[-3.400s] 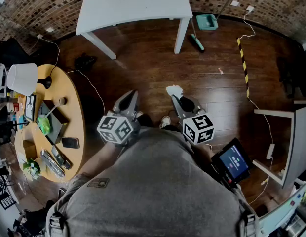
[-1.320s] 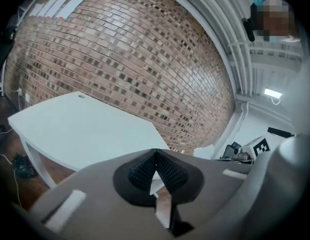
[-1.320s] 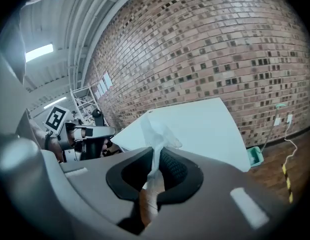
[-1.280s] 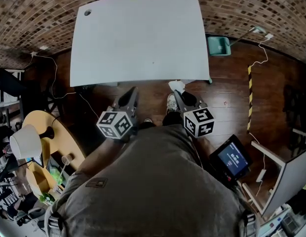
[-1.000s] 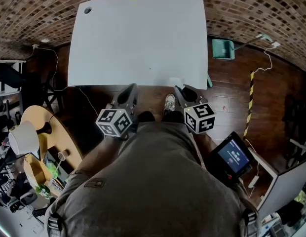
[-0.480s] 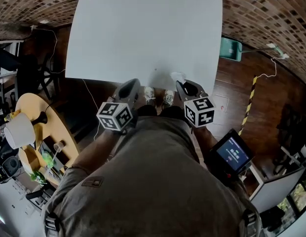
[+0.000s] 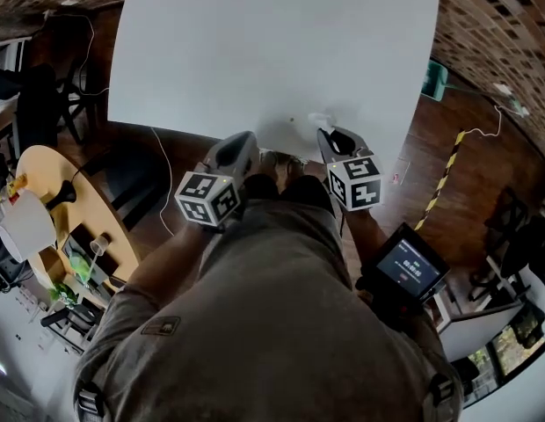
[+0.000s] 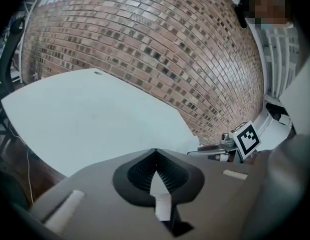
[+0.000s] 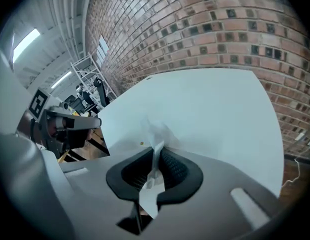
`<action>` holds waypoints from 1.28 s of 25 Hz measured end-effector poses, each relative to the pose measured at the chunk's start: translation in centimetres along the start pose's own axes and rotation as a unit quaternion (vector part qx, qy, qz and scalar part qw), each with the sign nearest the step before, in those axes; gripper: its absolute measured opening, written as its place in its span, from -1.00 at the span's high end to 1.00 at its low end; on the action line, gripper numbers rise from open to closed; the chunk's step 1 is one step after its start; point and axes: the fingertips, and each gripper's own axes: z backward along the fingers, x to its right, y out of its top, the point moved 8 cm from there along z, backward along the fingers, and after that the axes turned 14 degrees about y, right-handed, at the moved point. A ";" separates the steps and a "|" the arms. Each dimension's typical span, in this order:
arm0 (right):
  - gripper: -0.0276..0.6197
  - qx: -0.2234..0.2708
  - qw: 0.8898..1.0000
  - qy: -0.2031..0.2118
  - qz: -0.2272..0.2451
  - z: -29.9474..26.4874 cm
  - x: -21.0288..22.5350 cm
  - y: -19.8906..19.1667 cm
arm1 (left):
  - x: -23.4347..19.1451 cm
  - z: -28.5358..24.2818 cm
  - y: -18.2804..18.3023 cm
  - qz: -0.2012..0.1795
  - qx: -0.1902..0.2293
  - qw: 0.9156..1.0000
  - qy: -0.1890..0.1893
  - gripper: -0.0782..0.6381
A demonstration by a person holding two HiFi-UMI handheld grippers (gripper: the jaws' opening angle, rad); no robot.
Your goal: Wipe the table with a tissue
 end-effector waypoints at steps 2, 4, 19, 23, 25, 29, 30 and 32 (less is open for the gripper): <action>0.77 -0.014 1.000 -0.004 0.001 -0.8 0.4 0.2 | -0.7 -0.3 0.0 0.004 -0.004 1.000 0.003 0.78; 0.77 -0.028 1.000 -0.007 0.003 -1.4 0.7 0.4 | -1.2 -0.6 0.0 0.011 -0.007 1.000 0.007 0.78; 0.77 -0.110 0.994 -0.022 0.013 -4.0 0.9 1.1 | -4.3 -1.0 0.1 0.043 -0.011 0.999 0.017 0.78; 0.77 -0.124 0.992 -0.006 0.020 -5.2 -0.3 1.3 | -5.2 -0.6 0.2 0.048 -0.007 0.999 0.020 0.78; 0.77 -0.132 0.991 0.006 0.024 -5.8 -1.2 1.2 | -5.6 -0.4 0.3 0.049 -0.005 0.999 0.021 0.78; 0.77 -0.150 0.987 0.037 0.033 -7.1 -3.2 0.9 | -6.1 0.0 0.6 0.048 -0.001 0.999 0.024 0.78; 0.77 -0.153 0.987 0.044 0.034 -7.4 -3.7 0.8 | -6.3 0.1 0.6 0.048 -0.001 0.999 0.024 0.78; 0.77 -0.157 0.985 0.055 0.036 -8.0 -4.4 0.6 | -6.6 0.3 0.8 0.047 0.001 0.999 0.027 0.78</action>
